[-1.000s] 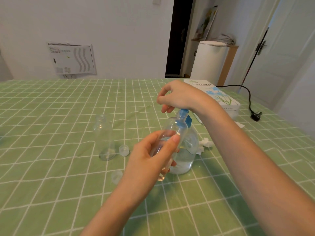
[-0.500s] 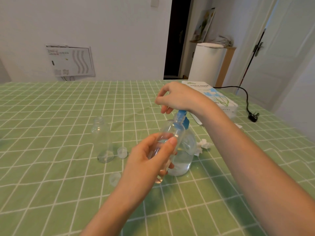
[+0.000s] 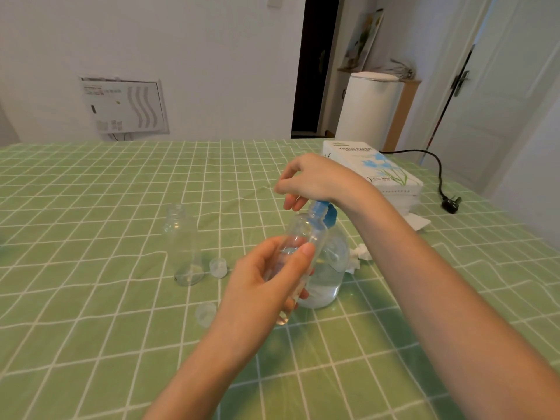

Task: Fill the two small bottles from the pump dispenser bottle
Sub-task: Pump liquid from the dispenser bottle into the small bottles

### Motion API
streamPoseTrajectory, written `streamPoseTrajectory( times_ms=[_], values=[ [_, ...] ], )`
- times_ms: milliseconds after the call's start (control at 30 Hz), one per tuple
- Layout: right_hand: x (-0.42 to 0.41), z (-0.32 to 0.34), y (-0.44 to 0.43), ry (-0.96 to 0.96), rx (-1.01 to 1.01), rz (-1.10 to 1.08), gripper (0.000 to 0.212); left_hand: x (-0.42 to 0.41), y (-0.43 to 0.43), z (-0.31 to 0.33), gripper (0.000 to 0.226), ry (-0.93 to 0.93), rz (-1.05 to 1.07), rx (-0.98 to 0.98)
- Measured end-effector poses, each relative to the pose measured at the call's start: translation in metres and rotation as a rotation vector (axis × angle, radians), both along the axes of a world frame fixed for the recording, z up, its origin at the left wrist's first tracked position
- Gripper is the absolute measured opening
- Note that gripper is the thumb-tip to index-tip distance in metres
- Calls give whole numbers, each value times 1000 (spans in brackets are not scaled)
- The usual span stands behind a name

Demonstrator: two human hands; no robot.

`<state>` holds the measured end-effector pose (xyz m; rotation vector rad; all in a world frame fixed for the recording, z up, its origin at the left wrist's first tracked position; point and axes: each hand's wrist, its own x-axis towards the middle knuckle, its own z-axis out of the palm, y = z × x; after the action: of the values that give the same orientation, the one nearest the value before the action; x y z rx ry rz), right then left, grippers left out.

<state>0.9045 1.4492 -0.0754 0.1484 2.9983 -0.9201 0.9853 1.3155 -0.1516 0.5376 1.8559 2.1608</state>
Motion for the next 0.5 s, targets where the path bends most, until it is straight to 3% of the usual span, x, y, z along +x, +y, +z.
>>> streamPoseTrajectory(
  times_ms=[267, 500],
  values=[
    [-1, 14, 0, 69, 85, -39, 41, -1, 1, 4, 40, 11, -4, 12],
    [0, 10, 0, 33, 48, -21, 34, -1, 1, 3, 40, 12, -1, 8]
  ],
)
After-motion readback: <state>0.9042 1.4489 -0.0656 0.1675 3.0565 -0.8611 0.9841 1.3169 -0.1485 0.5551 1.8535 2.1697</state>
